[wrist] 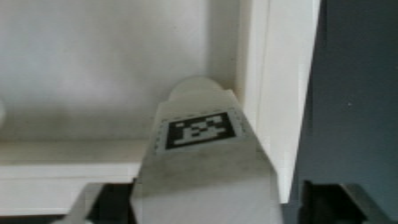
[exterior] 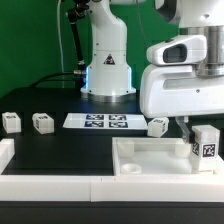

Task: Assemble square table

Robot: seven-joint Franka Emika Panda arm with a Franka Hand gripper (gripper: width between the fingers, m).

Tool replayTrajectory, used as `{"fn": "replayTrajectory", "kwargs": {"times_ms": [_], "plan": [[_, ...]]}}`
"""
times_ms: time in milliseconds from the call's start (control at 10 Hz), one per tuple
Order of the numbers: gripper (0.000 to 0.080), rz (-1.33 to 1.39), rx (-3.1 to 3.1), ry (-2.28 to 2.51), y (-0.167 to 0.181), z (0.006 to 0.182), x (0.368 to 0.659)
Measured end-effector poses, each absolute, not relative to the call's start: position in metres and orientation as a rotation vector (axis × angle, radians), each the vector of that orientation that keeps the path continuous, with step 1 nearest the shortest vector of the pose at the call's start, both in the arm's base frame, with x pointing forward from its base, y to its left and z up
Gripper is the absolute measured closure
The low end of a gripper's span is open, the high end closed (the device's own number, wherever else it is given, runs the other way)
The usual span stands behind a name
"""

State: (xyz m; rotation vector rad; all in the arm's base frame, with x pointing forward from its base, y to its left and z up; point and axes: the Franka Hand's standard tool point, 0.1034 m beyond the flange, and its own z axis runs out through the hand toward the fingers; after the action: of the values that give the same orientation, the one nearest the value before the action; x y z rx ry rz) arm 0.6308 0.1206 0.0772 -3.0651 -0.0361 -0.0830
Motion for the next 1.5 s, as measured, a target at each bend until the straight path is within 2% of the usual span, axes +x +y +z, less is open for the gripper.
{"fn": "replayTrajectory", "kwargs": {"times_ms": [100,200,500,800,1100,1200,1300,1400,1500], "plan": [[0.0408,-0.078,-3.062,0.083,0.12,0.077,0.6308],[0.0507,-0.071,-3.051,0.275,0.118,0.0759,0.631],[0.0507,-0.055,-2.941,0.837,0.1157,0.0749,0.6316],[0.0507,0.047,-2.571,1.561,0.1147,0.074,0.6295],[0.0507,0.062,-2.338,1.841,0.1141,0.0732,0.6272],[0.0434,0.062,-2.338,1.841,0.1141,0.0727,0.6272],[0.0434,0.06,-2.357,1.817,0.1143,0.0725,0.6271],[0.0253,0.051,-2.405,1.761,0.1141,0.0726,0.6271],[0.0253,0.013,-2.624,1.48,0.115,0.0743,0.6276]]}}
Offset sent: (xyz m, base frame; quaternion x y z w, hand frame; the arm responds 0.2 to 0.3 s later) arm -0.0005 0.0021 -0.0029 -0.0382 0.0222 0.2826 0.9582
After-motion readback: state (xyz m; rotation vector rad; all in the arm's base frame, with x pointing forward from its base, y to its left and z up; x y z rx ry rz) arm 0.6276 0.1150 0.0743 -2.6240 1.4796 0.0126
